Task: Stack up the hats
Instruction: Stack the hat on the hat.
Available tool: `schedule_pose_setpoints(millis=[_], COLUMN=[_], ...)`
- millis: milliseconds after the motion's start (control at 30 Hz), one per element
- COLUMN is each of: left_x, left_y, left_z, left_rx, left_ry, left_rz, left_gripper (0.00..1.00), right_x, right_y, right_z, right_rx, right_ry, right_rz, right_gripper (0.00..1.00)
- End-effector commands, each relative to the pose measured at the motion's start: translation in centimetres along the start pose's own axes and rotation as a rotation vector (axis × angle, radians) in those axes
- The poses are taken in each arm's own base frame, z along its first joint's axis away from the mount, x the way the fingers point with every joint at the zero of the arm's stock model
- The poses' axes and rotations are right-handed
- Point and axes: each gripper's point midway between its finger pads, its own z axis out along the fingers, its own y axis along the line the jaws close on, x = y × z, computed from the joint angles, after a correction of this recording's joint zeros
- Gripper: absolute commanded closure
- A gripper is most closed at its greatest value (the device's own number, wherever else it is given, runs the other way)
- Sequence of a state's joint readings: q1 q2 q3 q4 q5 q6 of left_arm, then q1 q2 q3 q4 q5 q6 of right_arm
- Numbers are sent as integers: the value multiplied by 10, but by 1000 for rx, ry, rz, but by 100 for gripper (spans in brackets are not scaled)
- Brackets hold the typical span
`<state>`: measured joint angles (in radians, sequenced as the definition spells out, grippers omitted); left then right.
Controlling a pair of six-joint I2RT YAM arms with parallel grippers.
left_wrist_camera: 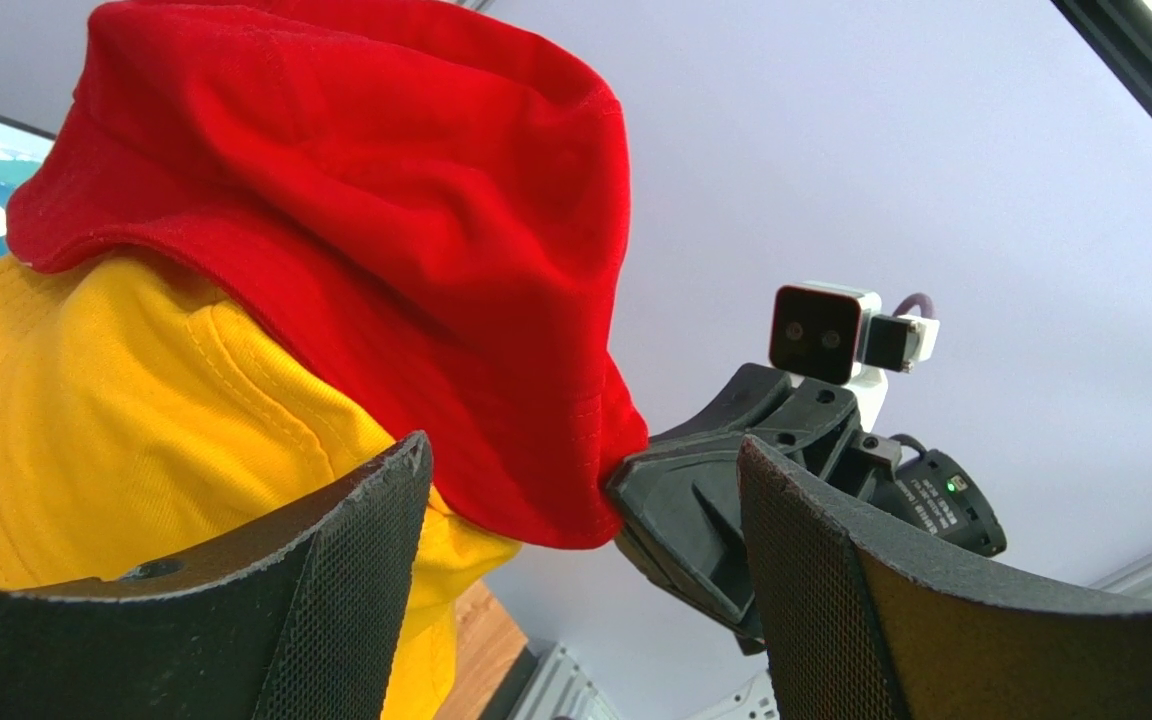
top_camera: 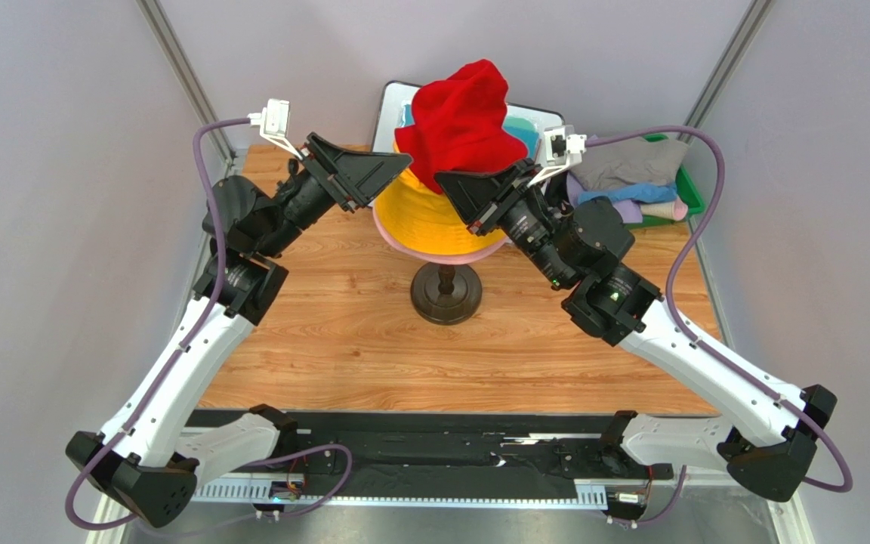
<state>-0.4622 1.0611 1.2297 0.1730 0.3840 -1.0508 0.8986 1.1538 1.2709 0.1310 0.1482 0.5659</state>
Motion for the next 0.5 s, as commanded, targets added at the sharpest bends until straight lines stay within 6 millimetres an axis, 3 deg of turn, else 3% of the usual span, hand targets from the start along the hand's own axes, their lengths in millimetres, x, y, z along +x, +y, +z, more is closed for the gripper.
schedule_pose_setpoints(millis=[0, 167, 467], left_x=[4, 7, 14], left_y=[-4, -3, -1], left_z=[0, 2, 0], left_rx=[17, 20, 25], left_ry=[22, 39, 61], left_rz=[-17, -36, -61], left_gripper=[21, 21, 21], right_x=[-28, -39, -42], right_y=[26, 36, 43], right_z=[-5, -4, 3], right_rx=[-61, -83, -104], right_ry=[-41, -61, -62], right_rz=[-12, -15, -6], right_gripper=[100, 100, 100])
